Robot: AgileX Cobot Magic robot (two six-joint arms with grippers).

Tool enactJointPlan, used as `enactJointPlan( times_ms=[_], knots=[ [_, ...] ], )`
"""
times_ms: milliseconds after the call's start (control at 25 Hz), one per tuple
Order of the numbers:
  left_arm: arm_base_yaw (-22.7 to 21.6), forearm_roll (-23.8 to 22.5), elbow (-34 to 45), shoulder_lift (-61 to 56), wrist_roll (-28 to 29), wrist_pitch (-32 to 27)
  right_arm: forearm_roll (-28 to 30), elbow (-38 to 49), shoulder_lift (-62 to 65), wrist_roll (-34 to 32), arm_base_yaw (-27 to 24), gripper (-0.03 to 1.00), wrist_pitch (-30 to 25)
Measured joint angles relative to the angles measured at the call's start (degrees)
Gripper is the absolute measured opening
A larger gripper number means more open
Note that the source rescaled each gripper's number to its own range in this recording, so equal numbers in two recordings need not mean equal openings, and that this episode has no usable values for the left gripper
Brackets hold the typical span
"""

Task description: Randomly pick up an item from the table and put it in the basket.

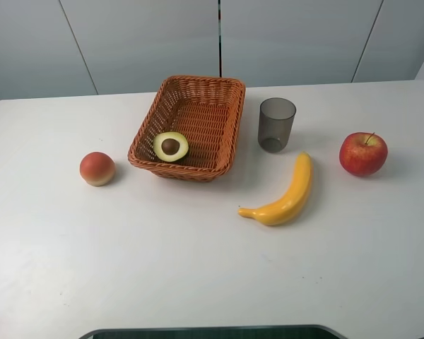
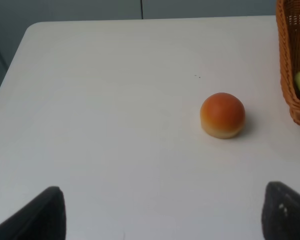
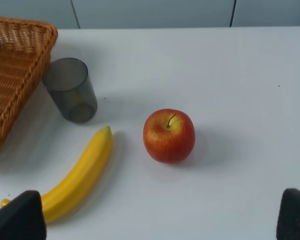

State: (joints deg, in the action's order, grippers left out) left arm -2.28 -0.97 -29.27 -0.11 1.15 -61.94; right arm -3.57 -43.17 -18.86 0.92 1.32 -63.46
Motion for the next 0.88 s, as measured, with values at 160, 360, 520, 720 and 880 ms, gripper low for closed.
enactJointPlan(
  times_ms=[160, 360, 520, 720, 880],
  knots=[
    [0.00, 0.00, 0.00, 0.00, 0.00, 0.00, 0.00, 3.86, 8.90, 0.00, 0.00, 1.00, -0.12],
    [0.00, 0.00, 0.00, 0.00, 0.00, 0.00, 0.00, 9.14, 16.29, 0.00, 0.00, 1.00, 0.22],
    [0.00, 0.00, 0.00, 0.00, 0.00, 0.00, -0.11, 13.43, 18.68, 0.00, 0.00, 1.00, 0.22],
    [0.00, 0.00, 0.00, 0.00, 0.00, 0.00, -0.11, 14.32, 18.81, 0.00, 0.00, 1.00, 0.46],
    [0.00, 0.00, 0.00, 0.00, 0.00, 0.00, -0.11, 14.32, 18.85, -0.12, 0.00, 1.00, 0.46]
  ],
)
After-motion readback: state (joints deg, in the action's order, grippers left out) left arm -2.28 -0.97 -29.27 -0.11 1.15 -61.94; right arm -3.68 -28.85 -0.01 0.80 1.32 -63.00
